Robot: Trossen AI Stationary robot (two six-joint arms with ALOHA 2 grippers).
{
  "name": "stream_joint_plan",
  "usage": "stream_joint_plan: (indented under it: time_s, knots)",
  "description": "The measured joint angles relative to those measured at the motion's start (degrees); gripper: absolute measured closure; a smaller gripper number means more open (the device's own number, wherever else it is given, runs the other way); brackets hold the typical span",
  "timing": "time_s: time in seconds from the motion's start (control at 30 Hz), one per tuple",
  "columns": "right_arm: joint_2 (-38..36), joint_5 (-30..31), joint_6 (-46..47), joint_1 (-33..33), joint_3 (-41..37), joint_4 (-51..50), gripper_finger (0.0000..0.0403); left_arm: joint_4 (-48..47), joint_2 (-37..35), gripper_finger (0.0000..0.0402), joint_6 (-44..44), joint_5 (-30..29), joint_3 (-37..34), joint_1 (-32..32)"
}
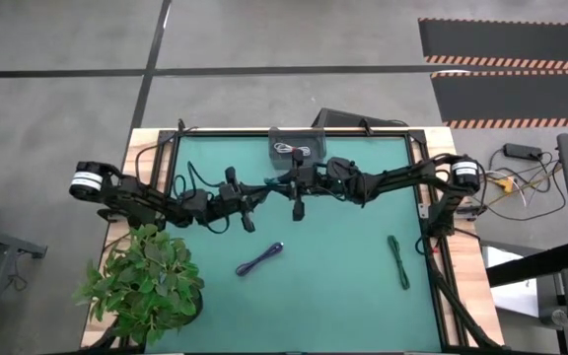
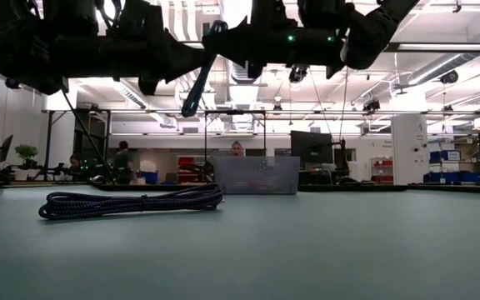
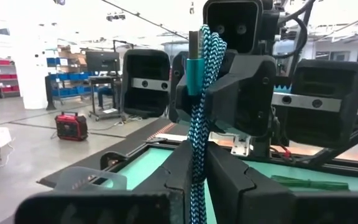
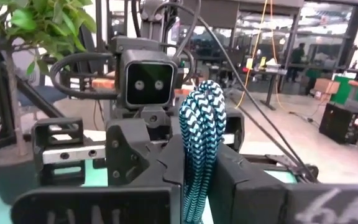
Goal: Pick and place USB-C Cables
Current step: Put the blue charger cable into the black container
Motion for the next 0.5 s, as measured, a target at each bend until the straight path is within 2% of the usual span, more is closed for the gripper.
stream_joint_plan:
  time_s: [0.07,0.2,0.3,0.4,0.5]
  knots:
    - [-1.0,0.0,-0.7,0.1,0.0,-2.4,0.0378,0.2,0.0,0.0361,0.0,0.8,-0.2,0.0]
    - [-4.2,0.0,-3.2,0.2,-0.2,-10.7,0.0378,-0.8,-0.1,0.0309,0.0,1.9,-0.5,0.0]
    - [-8.7,0.4,-4.5,0.2,-0.2,-21.0,0.0379,-2.6,-0.1,0.0265,-0.1,1.9,-1.2,0.0]
    - [-14.8,0.8,-3.6,0.2,1.5,-41.7,0.0379,-2.6,-0.1,0.0233,-0.3,1.9,-2.1,0.0]
    - [-19.7,3.4,1.8,0.9,3.1,-60.7,0.0379,-2.7,-0.1,0.0217,-1.6,1.9,-2.4,0.0]
